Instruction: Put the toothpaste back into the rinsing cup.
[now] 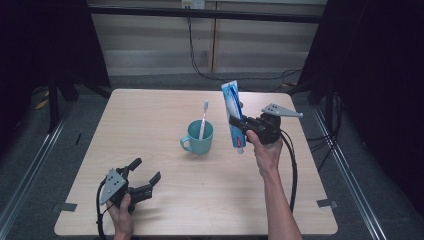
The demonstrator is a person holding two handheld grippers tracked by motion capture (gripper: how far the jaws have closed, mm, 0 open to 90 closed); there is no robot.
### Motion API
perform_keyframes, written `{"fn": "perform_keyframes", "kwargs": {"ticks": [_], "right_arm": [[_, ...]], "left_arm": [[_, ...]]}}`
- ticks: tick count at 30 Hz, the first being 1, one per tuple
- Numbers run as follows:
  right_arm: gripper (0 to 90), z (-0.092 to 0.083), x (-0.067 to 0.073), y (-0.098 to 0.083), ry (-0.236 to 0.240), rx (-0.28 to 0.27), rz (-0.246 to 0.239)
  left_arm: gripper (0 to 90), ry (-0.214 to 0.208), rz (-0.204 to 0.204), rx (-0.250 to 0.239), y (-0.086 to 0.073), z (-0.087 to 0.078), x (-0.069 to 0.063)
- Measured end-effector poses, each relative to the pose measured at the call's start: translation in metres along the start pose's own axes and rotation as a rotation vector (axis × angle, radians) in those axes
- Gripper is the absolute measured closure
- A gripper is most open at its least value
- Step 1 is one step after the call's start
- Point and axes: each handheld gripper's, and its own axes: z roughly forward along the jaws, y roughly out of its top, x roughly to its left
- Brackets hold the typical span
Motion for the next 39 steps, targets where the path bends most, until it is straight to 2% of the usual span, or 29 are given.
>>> {"fn": "perform_keyframes", "kwargs": {"ticks": [5, 17, 25, 30, 35, 36, 39], "right_arm": [[72.2, 0.004, 0.000, 0.001, 0.008, -0.018, 0.010], [72.1, 0.020, 0.002, 0.009, 0.018, -0.016, 0.009], [72.0, 0.033, 0.007, 0.014, 0.033, -0.006, 0.005], [71.9, 0.041, 0.010, 0.017, 0.038, 0.005, 0.000], [71.8, 0.051, 0.016, 0.021, 0.047, 0.009, -0.008], [71.8, 0.053, 0.017, 0.022, 0.054, 0.007, -0.009], [71.8, 0.060, 0.020, 0.024, 0.061, 0.006, -0.014]], "left_arm": [[15.8, -0.001, -0.002, -0.001, 0.000, 0.000, 0.000], [15.8, -0.004, -0.003, 0.001, 0.000, 0.000, 0.000], [15.5, -0.008, 0.009, 0.003, 0.000, 0.000, -0.001], [15.5, -0.010, -0.001, -0.003, 0.000, 0.000, -0.002], [15.5, -0.003, 0.007, -0.008, 0.000, -0.001, -0.002], [15.5, 0.000, 0.019, -0.006, 0.000, -0.001, -0.001], [15.6, -0.005, 0.003, -0.011, 0.000, -0.001, -0.002]]}}
